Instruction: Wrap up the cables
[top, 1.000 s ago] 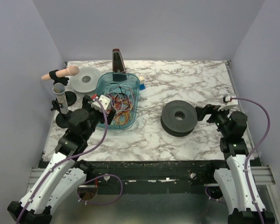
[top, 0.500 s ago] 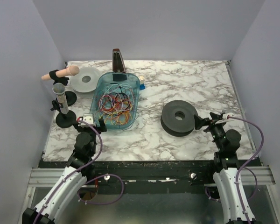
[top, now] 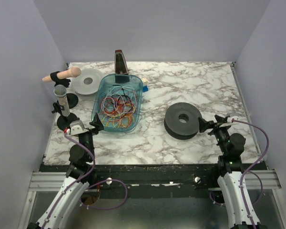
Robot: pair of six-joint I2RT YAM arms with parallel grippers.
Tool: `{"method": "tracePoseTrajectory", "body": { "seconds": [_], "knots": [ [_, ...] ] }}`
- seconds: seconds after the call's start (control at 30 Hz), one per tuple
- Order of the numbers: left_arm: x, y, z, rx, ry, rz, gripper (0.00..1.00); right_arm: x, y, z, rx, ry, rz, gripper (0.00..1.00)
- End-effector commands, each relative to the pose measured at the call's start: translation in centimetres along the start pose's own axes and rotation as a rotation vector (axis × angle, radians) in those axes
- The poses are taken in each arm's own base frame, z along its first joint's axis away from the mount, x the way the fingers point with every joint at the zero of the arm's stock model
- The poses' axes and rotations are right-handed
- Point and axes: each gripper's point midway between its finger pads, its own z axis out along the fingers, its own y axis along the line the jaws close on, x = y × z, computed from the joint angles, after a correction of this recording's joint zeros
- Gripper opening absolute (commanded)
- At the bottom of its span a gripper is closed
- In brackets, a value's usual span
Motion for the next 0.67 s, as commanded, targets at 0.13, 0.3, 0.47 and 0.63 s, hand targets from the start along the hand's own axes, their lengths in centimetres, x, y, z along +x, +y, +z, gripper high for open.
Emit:
{"method": "tracePoseTrajectory", "body": {
  "seconds": [0.13,0.3,0.47,0.63],
  "knots": [
    [6.0,2.4,-1.3,-0.074,0.100,0.030,0.99,-1.0,-0.4,0.2,0.017,-0.044,-0.019,1.00],
    [6.0,2.3,-1.3,-0.071,0.101,0.030,0.99,-1.1,-0.4,0.1,0.021,-0.049,-0.017,1.00],
    [6.0,2.3,-1.3,-0.073,0.099,0.022,0.99,-1.1,-0.6,0.1,0.028,-0.052,-0.014,1.00],
    [6.0,3.3,-1.4,-0.123,0.104,0.035,0.99,-1.1,-0.5,0.1,0.026,-0.054,-0.012,1.00]
  ]
}}
